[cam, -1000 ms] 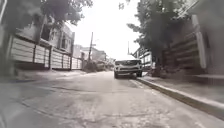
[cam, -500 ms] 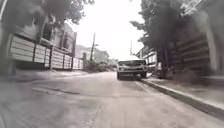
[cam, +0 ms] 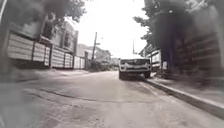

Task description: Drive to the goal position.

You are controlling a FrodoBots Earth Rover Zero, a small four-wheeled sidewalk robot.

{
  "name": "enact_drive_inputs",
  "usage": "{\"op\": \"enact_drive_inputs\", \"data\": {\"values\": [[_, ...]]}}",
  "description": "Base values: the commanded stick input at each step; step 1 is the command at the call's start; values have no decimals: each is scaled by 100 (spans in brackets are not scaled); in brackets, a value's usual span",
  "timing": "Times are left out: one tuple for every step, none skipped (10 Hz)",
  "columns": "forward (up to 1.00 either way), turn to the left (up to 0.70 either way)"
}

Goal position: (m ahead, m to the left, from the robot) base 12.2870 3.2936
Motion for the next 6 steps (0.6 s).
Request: {"op": "enact_drive_inputs", "data": {"values": [[70,0],[70,0],[70,0],[70,0],[70,0],[70,0]]}}
